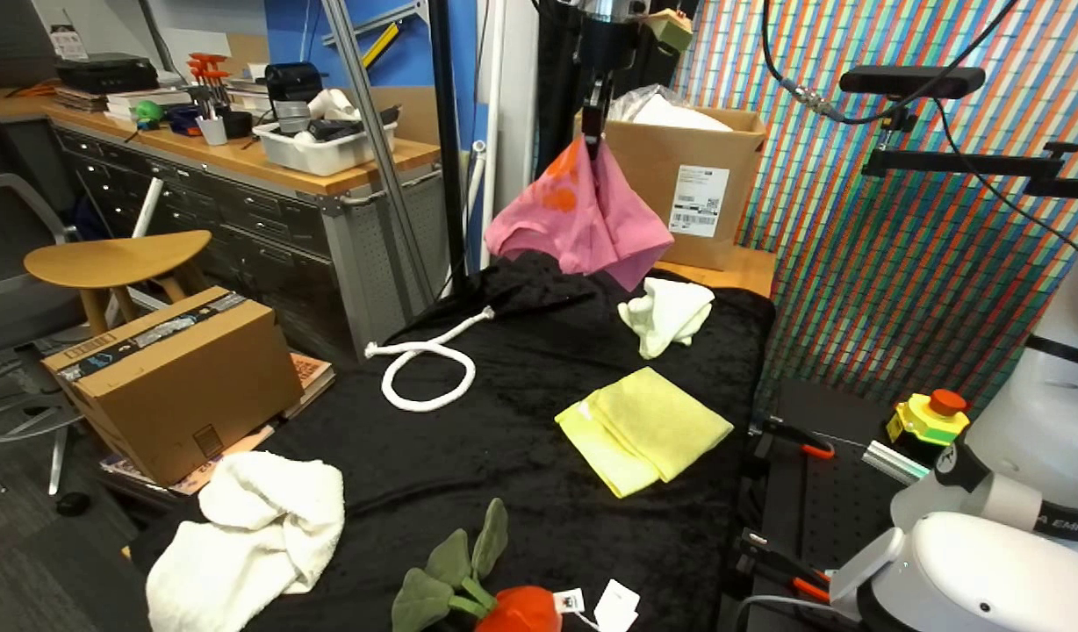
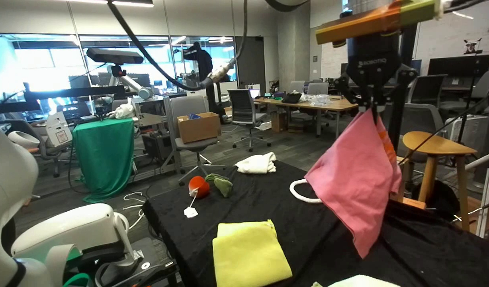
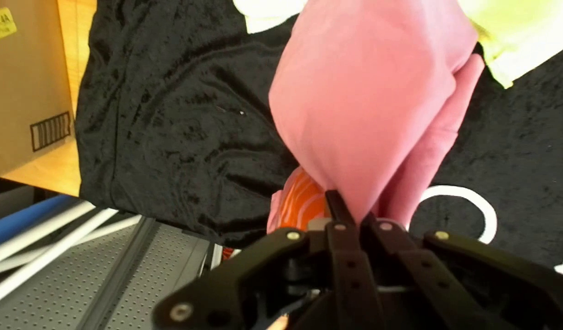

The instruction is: Pile all the objects on the middle back of the table

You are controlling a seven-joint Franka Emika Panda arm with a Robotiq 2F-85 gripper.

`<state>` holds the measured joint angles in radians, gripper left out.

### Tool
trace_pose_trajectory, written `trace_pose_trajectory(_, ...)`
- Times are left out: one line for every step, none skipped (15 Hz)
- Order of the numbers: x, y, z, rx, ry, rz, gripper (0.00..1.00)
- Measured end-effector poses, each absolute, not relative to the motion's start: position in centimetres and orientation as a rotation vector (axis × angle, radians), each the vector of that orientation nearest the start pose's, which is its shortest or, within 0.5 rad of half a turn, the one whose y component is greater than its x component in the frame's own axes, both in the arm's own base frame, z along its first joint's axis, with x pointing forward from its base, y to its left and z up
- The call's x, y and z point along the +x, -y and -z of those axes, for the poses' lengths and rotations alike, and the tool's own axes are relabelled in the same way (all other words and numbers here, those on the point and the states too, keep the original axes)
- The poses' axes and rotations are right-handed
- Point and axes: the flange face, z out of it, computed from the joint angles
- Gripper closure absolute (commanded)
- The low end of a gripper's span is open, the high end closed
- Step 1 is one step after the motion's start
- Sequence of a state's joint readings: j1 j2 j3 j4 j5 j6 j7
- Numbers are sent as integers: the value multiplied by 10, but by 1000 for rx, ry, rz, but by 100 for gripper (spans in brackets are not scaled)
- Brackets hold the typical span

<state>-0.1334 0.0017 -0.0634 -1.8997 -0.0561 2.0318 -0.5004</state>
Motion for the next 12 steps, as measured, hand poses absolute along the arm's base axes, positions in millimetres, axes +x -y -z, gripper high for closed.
trace_pose_trajectory(558,100,-513,-3181,564,196,94)
trace_pose_trajectory(556,85,-516,-3175,603,222,95)
trace_pose_trajectory(554,71,-519,-3168,639,250,94)
trace_pose_trajectory(554,58,-521,-3163,666,282,95)
trace_pose_trajectory(555,46,-521,-3158,689,313,95)
trace_pose_trajectory(557,34,-519,-3152,706,338,95)
trace_pose_trajectory(559,24,-517,-3148,713,364,94)
trace_pose_trajectory(562,15,-514,-3144,714,388,95)
trace_pose_trajectory(564,7,-510,-3142,707,413,93)
trace_pose_trajectory(568,-1,-505,-3139,696,443,94)
trace_pose_trajectory(571,-9,-499,-3137,676,477,94)
trace_pose_trajectory(575,-16,-493,-3134,656,507,95)
